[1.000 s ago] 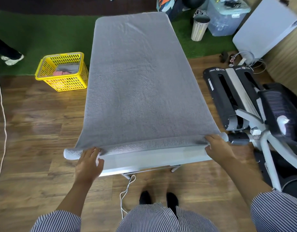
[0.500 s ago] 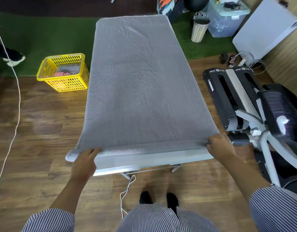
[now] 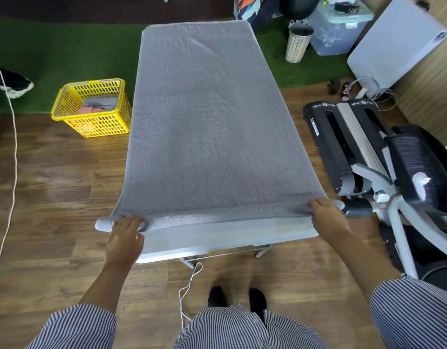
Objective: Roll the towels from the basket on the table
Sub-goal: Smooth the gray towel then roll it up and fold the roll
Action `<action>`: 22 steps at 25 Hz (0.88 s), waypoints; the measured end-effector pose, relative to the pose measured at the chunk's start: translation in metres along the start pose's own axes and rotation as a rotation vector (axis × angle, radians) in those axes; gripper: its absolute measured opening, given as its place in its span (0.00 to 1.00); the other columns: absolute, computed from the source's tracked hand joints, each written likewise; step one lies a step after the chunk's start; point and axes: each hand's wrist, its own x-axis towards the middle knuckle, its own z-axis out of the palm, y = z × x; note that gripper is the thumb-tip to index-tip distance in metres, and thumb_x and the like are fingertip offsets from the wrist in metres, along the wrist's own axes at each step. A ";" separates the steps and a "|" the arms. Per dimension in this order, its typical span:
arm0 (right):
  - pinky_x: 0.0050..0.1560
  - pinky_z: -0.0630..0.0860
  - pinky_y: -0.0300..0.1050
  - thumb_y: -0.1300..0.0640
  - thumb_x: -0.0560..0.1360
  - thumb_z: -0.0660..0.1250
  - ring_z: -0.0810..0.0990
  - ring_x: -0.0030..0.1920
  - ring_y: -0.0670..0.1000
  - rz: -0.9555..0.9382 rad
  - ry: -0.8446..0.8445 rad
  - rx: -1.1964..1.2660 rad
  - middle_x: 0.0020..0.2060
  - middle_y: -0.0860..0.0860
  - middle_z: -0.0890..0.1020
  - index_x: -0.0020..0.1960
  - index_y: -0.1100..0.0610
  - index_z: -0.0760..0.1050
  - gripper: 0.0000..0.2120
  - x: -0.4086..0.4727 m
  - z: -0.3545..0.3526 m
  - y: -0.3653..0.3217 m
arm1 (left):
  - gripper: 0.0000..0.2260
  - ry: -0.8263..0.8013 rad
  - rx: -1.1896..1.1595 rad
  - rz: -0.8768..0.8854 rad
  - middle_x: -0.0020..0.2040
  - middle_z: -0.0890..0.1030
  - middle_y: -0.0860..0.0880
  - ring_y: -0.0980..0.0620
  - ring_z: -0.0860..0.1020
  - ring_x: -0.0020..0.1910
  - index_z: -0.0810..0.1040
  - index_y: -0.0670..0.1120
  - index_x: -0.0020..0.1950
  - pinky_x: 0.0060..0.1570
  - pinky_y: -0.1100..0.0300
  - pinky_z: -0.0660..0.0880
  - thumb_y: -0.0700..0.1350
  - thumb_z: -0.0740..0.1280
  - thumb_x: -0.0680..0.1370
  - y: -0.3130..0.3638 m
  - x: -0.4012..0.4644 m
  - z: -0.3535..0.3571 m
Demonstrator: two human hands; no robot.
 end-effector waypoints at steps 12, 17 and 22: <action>0.62 0.66 0.56 0.70 0.69 0.62 0.72 0.56 0.62 0.010 0.076 -0.068 0.54 0.60 0.75 0.56 0.65 0.73 0.15 0.005 -0.001 -0.007 | 0.16 0.066 0.115 -0.121 0.56 0.78 0.37 0.34 0.78 0.51 0.78 0.39 0.55 0.53 0.34 0.72 0.33 0.64 0.68 0.010 -0.004 -0.006; 0.68 0.62 0.63 0.72 0.66 0.64 0.76 0.54 0.64 -0.015 0.086 0.038 0.52 0.62 0.79 0.56 0.67 0.76 0.19 0.004 0.017 -0.008 | 0.15 0.110 -0.059 -0.058 0.48 0.80 0.39 0.36 0.80 0.48 0.79 0.37 0.49 0.48 0.36 0.76 0.30 0.60 0.65 0.021 -0.009 0.008; 0.65 0.65 0.65 0.69 0.66 0.65 0.77 0.49 0.63 -0.027 0.028 0.011 0.46 0.61 0.80 0.49 0.66 0.78 0.12 0.011 0.018 -0.001 | 0.16 0.051 0.080 -0.037 0.49 0.82 0.42 0.40 0.82 0.50 0.80 0.40 0.53 0.58 0.29 0.65 0.28 0.70 0.67 0.011 -0.005 0.007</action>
